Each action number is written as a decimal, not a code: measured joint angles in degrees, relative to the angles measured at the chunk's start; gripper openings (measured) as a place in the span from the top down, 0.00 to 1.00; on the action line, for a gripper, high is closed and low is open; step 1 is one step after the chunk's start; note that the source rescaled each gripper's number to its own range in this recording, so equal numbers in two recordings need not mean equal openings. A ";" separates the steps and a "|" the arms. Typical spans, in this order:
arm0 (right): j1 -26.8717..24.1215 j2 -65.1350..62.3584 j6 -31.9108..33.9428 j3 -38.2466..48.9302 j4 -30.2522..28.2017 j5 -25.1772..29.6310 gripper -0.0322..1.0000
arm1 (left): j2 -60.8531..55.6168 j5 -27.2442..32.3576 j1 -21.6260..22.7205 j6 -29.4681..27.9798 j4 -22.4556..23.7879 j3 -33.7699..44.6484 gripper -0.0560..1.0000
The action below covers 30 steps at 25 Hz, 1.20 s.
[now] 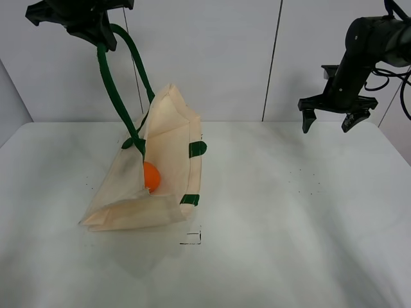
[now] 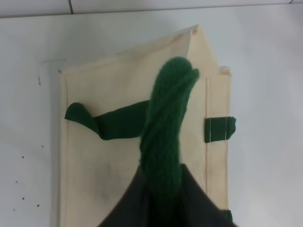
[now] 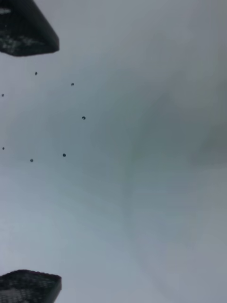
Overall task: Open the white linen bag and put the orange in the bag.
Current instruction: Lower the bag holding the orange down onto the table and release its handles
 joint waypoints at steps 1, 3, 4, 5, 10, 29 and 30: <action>0.13 0.00 0.00 0.00 0.00 0.00 0.00 | 0.00 0.00 0.00 0.00 0.00 0.00 0.95; 0.52 -0.15 -0.35 0.00 0.46 0.00 0.00 | 0.00 0.00 0.00 0.00 0.00 0.00 0.95; 0.68 -0.31 -0.48 0.00 0.72 0.00 0.00 | 0.00 0.00 0.00 0.00 0.00 0.00 0.95; 0.96 -0.80 -0.61 0.00 0.77 0.00 0.00 | 0.00 0.00 0.00 0.00 0.00 0.00 0.95; 1.34 -5.75 -0.95 2.88 0.91 0.02 0.00 | 0.00 0.00 0.00 0.00 0.00 0.00 0.95; 1.34 -66.01 -1.03 67.65 0.91 0.05 0.00 | 0.00 0.00 0.00 0.23 0.00 0.00 0.95; 1.34 -69.77 -0.98 70.92 0.79 -0.26 0.00 | 0.00 0.00 0.00 0.23 0.00 0.00 0.95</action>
